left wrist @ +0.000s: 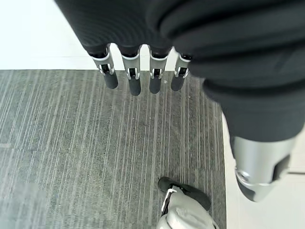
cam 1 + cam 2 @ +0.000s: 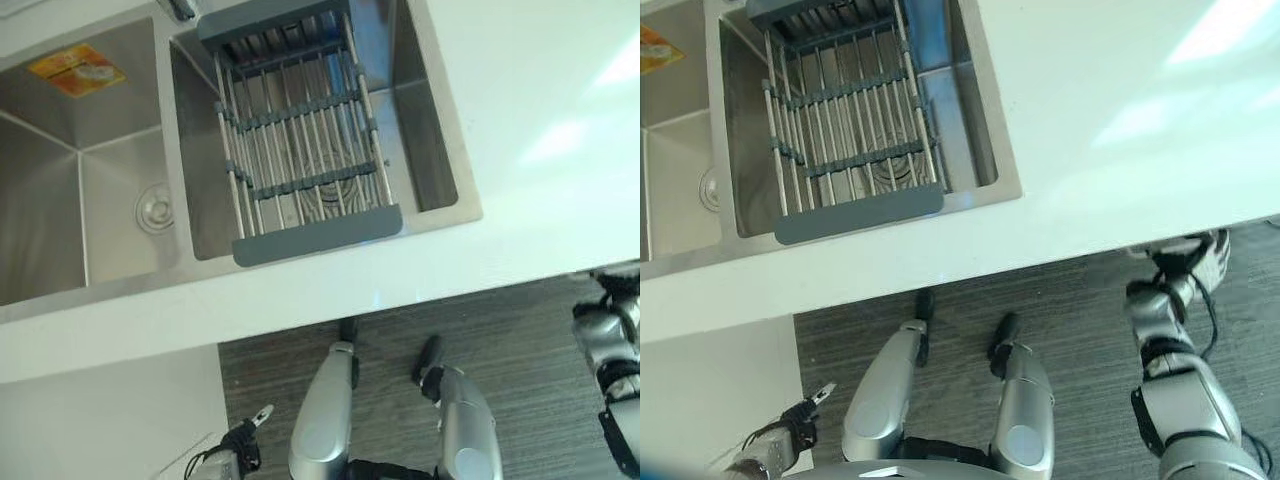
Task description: Place the dishes in the dishwasher.
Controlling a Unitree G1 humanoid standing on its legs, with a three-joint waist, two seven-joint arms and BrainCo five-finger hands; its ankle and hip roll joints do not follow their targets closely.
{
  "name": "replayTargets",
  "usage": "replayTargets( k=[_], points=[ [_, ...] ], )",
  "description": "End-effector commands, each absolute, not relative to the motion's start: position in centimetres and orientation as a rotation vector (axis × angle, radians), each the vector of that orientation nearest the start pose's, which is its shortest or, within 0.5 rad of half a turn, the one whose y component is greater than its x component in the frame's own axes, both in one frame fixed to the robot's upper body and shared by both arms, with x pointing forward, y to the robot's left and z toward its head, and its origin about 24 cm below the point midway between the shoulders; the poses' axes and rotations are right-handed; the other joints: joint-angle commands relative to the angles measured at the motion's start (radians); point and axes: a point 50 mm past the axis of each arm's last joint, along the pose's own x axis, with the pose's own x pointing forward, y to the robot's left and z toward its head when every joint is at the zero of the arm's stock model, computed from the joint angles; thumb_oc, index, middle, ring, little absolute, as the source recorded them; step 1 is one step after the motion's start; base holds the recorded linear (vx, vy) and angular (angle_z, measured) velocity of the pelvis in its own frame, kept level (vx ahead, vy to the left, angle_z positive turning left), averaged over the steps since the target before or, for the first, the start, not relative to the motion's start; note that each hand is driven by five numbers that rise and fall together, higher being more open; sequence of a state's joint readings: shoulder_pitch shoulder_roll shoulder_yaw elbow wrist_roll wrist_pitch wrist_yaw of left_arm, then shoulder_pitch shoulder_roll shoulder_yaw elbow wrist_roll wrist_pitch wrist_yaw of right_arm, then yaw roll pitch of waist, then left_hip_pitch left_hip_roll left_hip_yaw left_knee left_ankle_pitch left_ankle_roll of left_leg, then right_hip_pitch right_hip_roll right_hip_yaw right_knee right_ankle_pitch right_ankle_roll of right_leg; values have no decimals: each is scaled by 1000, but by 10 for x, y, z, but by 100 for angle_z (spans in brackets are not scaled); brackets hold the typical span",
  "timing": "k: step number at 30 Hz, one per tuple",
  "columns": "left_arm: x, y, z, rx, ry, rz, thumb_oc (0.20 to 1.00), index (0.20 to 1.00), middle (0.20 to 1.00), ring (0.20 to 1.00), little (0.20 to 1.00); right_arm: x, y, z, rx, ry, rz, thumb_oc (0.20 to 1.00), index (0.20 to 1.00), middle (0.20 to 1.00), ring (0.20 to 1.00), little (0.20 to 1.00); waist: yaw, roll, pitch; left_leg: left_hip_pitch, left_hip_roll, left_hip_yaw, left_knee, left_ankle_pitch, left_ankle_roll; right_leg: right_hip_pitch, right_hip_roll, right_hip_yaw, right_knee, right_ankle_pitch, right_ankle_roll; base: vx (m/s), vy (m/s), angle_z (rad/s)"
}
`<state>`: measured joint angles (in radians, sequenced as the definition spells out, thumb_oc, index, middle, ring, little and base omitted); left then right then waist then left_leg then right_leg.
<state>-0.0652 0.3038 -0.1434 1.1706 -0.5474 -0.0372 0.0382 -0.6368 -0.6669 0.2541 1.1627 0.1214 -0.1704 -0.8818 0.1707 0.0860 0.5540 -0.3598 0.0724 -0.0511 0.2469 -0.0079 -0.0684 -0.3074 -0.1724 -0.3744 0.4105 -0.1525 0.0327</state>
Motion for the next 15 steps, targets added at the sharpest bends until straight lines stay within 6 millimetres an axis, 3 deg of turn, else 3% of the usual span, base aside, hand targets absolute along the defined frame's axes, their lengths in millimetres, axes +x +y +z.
replayTargets(
  k=[1, 2, 4, 9, 12, 15],
  points=[
    [160, 277, -116, -11, 776, 389, 1000, 1000, 1000, 1000, 1000, 358, -307, 188, -833, -449, -830, 1000, 1000, 1000, 1000, 1000, 63, -6, -42, -20, -22, -1, 53, -34, 27, 88, 25, 35, 39, -73, 5, -56, 12, 19],
    [176, 277, -102, 3, 662, 366, 1000, 1000, 1000, 1000, 1000, 364, -300, 210, -938, -521, -816, 1000, 1000, 1000, 1000, 1000, 81, -4, -41, -27, -24, -8, 53, -31, 24, 91, 26, 24, 36, -74, 6, -62, 15, 17],
    [190, 277, -89, -29, 556, 357, 1000, 1000, 1000, 1000, 1000, 370, -293, 232, -961, -567, -808, 1000, 1000, 1000, 1000, 1000, 98, -3, -41, -33, -26, -16, 53, -28, 20, 98, 26, 11, 32, -76, 6, -23, 5, 12],
    [227, 280, -50, -76, 344, 304, 1000, 1000, 1000, 1000, 1000, 384, -266, 270, -1072, -639, -782, 1000, 1000, 1000, 1000, 1000, 134, -17, -44, -53, -23, -23, 53, -25, 10, 116, 35, -20, 8, -73, 14, -33, -47, 2],
    [242, 276, -38, -122, 308, 213, 1000, 1000, 1000, 1000, 1000, 390, -263, 270, -1011, -579, -771, 1000, 1000, 1000, 1000, 1000, 145, -26, -55, -62, -17, -28, 53, -28, 2, 140, 50, -33, -26, -68, 19, -30, -50, -3],
    [241, 260, -46, -175, 334, 139, 1000, 1000, 1000, 1000, 1000, 393, -262, 232, -993, -462, -691, 1000, 1000, 1000, 1000, 1000, 137, -18, -75, -45, -13, -30, 53, -36, -3, 184, 57, -39, -68, -60, 19, 16, 55, -5]
  ],
)
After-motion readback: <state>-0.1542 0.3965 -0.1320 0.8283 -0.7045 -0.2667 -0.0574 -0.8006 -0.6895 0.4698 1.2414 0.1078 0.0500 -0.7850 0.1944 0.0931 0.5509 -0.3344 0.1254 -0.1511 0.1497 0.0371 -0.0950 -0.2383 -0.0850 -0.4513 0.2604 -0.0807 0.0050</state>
